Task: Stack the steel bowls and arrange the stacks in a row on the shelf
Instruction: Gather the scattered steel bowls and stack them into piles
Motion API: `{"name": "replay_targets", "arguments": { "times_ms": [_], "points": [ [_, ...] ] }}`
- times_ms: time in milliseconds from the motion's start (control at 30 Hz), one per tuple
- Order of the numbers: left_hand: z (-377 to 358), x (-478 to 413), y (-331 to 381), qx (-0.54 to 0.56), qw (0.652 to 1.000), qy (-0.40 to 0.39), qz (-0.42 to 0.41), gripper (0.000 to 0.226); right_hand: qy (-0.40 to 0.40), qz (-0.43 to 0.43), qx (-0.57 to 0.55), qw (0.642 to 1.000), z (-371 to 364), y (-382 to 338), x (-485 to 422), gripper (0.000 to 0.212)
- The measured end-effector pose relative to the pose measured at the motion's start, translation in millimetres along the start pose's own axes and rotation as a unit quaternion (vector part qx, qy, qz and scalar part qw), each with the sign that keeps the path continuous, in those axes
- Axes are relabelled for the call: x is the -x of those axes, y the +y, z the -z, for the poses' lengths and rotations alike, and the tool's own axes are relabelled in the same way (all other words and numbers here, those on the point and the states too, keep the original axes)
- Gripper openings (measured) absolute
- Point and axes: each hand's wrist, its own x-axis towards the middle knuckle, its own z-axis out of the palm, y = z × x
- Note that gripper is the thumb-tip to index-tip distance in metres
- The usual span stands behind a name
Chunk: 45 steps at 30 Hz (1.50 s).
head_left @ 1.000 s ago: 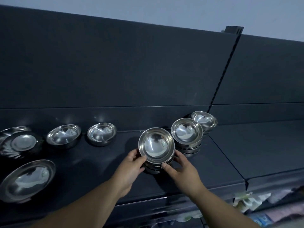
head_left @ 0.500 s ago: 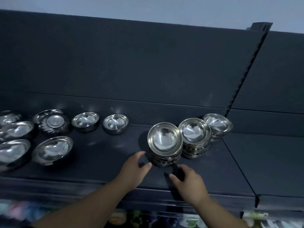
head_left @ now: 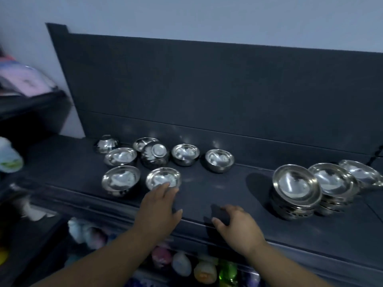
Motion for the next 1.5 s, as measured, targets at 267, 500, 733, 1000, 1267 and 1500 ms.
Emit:
{"name": "replay_targets", "arguments": {
  "times_ms": [267, 500, 733, 1000, 1267, 1500],
  "points": [
    [49, 18, -136, 0.005, 0.998, 0.002, 0.064, 0.064, 0.033, 0.020, -0.057, 0.998, -54, -122, -34, 0.060],
    [54, 5, -180, 0.122, 0.982, 0.003, 0.145, 0.066, 0.058, -0.010, -0.081, 0.995, -66, -148, -55, 0.072],
    [42, -25, -185, 0.204, 0.954, -0.016, 0.220, 0.060, 0.011, -0.072, -0.097, 0.993, -65, -140, -86, 0.082],
    [33, -55, -161, 0.209, 0.950, -0.048, 0.225, 0.039, 0.017, -0.126, -0.207, 0.970, -48, -111, -115, 0.033],
    [11, -88, -109, 0.240, 0.950, -0.078, 0.185, 0.041, 0.160, -0.107, -0.347, 0.918, -5, -71, -132, 0.012],
    [-9, -117, -70, 0.248, 0.953, -0.058, 0.166, 0.033, 0.121, -0.056, -0.360, 0.923, 1, -61, -141, 0.003]
  ]
}}
